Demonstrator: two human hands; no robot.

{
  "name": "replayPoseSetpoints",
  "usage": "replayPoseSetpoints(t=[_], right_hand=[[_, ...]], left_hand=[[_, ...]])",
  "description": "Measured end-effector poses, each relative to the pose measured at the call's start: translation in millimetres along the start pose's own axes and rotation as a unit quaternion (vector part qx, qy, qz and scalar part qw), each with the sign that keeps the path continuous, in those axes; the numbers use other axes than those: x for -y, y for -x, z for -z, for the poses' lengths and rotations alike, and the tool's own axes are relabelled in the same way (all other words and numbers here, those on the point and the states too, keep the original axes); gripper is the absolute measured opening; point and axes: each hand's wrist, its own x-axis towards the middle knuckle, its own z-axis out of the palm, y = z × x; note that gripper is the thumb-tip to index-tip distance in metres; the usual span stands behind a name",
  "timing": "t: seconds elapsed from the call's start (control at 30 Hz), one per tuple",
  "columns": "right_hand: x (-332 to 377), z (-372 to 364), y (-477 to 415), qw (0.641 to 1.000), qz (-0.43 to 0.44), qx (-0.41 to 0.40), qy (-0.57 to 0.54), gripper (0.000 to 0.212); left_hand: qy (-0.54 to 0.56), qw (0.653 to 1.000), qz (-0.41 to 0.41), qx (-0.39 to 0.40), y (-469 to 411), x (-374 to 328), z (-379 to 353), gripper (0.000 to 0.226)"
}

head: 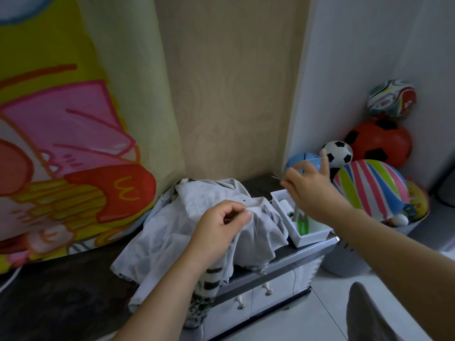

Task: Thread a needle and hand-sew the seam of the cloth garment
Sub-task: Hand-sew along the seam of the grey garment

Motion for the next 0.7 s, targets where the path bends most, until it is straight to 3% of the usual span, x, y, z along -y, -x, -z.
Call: replayPoseSetpoints(t=[0.07, 0.13, 0.2, 0.27, 0.37, 0.43, 0.5, 0.7], right_hand=[[-10, -3, 1, 0.997, -0.073, 0.013, 0.039, 0.022], [-11, -5, -1, 0.992, -0.122, -0.006, 0.003, 0.019], [-5, -6, -4, 0.980, -0.141, -0.018, -0.139, 0.019], [6, 0, -5, 0.941, -0.110, 0.006, -0.320, 0.017], [18, 17, -1, 0.872, -0.036, 0.147, -0.466, 0.011], [21, 24, 2, 0.842, -0.007, 0.229, -0.487, 0.009], [23, 27, 2, 0.847, 0.003, 0.253, -0.467, 0.008], [20, 29, -3, 0.840, -0.034, 0.170, -0.513, 0.010]], left_hand=[[-0.003, 1.000, 0.000, -0.002, 0, 1, 1, 0.014], [-0.005, 1.000, 0.000, 0.001, -1, 0, 1, 0.013], [-0.006, 1.000, 0.000, 0.006, -1, -1, 0, 0.012], [-0.004, 1.000, 0.004, 0.011, -2, -1, -1, 0.012], [0.001, 1.000, 0.010, 0.015, -2, -1, -2, 0.011], [0.003, 1.000, 0.007, 0.018, -2, -1, -1, 0.011], [-0.006, 1.000, -0.001, 0.024, -2, 0, -1, 0.012], [-0.019, 1.000, -0.003, 0.024, -3, 3, 2, 0.012]])
